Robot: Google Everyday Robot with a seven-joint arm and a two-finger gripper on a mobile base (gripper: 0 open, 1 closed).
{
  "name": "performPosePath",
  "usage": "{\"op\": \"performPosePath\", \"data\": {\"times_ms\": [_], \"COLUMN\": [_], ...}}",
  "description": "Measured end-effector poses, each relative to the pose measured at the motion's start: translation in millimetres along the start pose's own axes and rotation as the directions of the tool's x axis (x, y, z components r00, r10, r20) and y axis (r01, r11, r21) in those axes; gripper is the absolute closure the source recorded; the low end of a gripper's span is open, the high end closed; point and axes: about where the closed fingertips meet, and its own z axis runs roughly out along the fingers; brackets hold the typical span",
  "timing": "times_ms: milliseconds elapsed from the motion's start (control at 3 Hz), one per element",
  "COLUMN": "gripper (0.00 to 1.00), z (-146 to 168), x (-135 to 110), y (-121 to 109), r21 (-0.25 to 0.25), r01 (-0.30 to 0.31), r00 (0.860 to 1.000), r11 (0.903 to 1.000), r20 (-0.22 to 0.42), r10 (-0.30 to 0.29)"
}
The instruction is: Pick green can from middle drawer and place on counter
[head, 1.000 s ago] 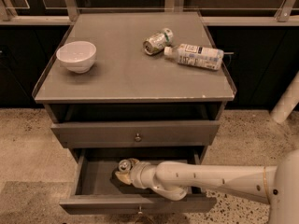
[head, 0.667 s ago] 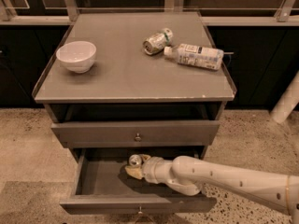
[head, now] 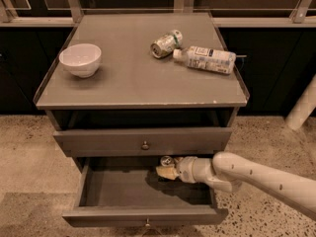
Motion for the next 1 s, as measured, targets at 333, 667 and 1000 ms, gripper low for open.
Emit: {"op": "performPosePath", "data": {"times_ms": [333,667,1000], "gripper": [1.00,1.00,1.00], "z": [-43,-82,-100], "x": [-2,1,10], "y": [-18,-3,25], "r21": [-0.047,-0.146,-0.280], "r01": [-0.007,-0.026,-0.062], "r00": [1.000,1.000,0.998], "r11": [0.9989,0.9890,0.9580], "r20": [-0.004,-0.008,-0.008], "r10": [0.007,0.025,0.062]}}
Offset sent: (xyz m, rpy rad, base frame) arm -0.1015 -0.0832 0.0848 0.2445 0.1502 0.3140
